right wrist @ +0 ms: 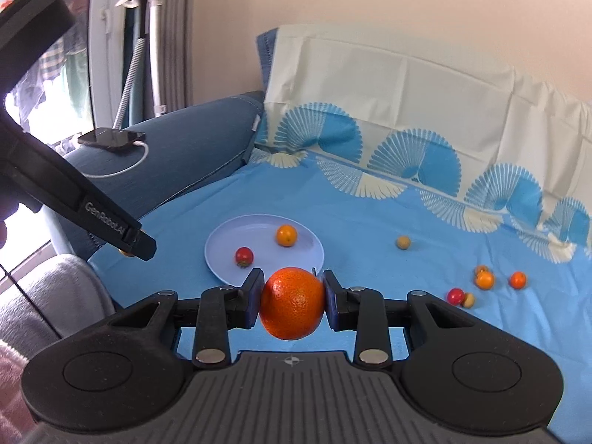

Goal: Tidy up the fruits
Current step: 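Carry both fruits over the blue plate and open both tools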

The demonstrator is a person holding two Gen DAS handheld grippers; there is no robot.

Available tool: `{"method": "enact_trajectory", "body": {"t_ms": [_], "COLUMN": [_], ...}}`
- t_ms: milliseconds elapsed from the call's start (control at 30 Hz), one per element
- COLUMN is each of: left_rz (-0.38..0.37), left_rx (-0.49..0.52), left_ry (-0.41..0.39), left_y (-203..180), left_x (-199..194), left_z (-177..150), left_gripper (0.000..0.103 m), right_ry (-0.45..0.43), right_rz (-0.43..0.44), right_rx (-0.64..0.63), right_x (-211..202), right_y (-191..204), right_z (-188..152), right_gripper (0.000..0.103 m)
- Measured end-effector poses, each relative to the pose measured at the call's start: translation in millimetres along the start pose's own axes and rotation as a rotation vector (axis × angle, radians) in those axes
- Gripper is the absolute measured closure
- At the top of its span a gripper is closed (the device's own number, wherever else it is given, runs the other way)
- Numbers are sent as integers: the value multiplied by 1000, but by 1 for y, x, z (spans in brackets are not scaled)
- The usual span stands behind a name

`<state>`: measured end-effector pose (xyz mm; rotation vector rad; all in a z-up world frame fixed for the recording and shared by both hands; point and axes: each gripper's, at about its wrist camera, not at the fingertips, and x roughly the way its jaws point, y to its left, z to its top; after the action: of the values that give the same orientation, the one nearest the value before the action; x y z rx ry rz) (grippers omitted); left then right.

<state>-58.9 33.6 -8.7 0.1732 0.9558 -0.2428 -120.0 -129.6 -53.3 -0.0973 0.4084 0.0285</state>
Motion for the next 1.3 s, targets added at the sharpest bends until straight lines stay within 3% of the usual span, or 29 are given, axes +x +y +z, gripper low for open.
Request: {"method": "enact_trajectory", "body": {"t_ms": [433,1300], "left_rz": [-23,3], "left_rx": [-53,-116], "left_ry": [-34,-38], "left_y": [29,64], "left_x": [-8,11], "left_z": [-5,18], "left_gripper": [76,76], "right_ry": [3,47], "right_rz": [6,16], "right_rx": [-43,-73], "right_x": [-9,14], "right_y": [25,21], "right_z": [9,12], "right_gripper": [68,68]}}
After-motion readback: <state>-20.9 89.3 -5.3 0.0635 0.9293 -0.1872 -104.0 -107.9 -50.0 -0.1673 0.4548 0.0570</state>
